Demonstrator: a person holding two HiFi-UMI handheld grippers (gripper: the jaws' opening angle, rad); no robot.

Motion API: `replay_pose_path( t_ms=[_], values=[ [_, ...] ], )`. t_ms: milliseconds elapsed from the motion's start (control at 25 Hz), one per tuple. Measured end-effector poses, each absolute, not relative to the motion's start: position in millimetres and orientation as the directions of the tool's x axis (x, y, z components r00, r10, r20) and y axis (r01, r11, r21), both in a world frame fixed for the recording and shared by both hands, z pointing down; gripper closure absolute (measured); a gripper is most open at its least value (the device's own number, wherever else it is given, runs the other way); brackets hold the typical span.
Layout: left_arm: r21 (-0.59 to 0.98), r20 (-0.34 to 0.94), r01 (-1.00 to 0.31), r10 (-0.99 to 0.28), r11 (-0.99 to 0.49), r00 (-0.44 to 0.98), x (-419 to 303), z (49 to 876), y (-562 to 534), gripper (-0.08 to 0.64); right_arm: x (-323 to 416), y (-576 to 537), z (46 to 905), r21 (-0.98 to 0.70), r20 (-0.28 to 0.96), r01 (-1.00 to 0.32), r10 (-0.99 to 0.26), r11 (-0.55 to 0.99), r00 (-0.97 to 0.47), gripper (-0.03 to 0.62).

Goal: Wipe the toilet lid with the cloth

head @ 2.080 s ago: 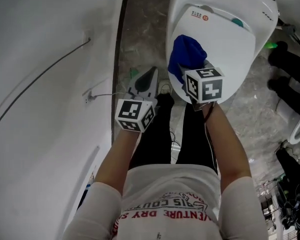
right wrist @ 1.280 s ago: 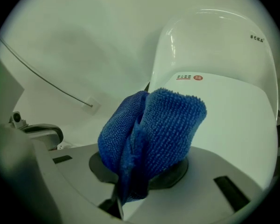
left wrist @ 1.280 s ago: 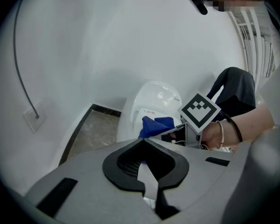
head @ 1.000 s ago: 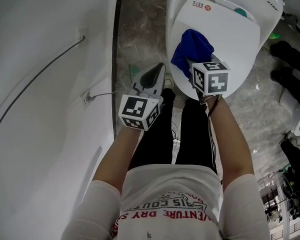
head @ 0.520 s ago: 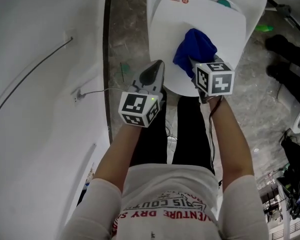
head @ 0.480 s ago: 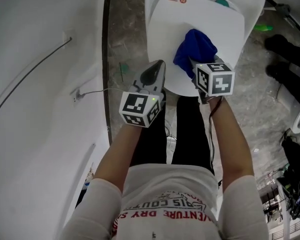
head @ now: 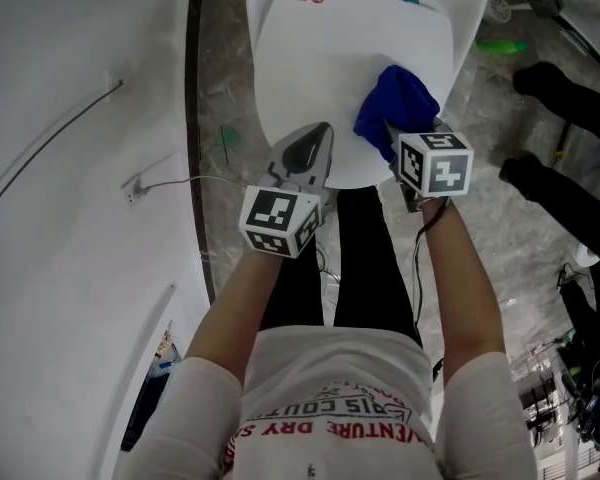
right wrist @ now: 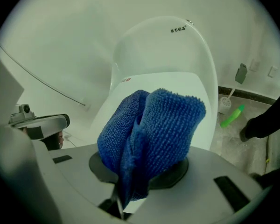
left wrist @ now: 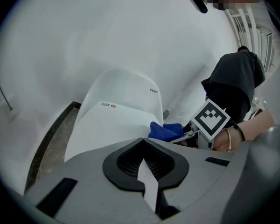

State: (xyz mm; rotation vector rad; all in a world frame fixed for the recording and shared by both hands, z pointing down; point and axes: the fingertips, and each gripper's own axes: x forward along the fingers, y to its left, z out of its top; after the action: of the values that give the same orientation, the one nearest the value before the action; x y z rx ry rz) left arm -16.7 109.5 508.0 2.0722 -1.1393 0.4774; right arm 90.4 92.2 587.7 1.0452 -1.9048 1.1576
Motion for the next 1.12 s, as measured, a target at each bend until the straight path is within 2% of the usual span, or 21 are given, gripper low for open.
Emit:
replay_pose_path(
  t_ms=[400, 640, 1120],
  values=[
    [0.415, 0.606, -0.832, -0.571, -0.368, 0.554, 49.7, 513.2, 113.3, 0.554, 161.8, 107.1, 598.2, -0.369, 0.856, -0.895, -0.283, 0.251, -0.433, 0.497],
    [0.411, 0.614, -0.843, -0.579, -0.347, 0.537, 71.2, 513.9, 118.0, 0.554, 192.6, 116.2, 609.4, -0.413, 0.842, -0.882, -0.274, 0.226, -0.465, 0.497],
    [0.422, 0.615, -0.827, -0.552, -0.372, 0.562, 68.9, 523.0, 133.0, 0.554, 236.1, 139.6, 613.5, -0.301, 0.908, -0.934, -0.242, 0.193, -0.342, 0.499]
  ],
)
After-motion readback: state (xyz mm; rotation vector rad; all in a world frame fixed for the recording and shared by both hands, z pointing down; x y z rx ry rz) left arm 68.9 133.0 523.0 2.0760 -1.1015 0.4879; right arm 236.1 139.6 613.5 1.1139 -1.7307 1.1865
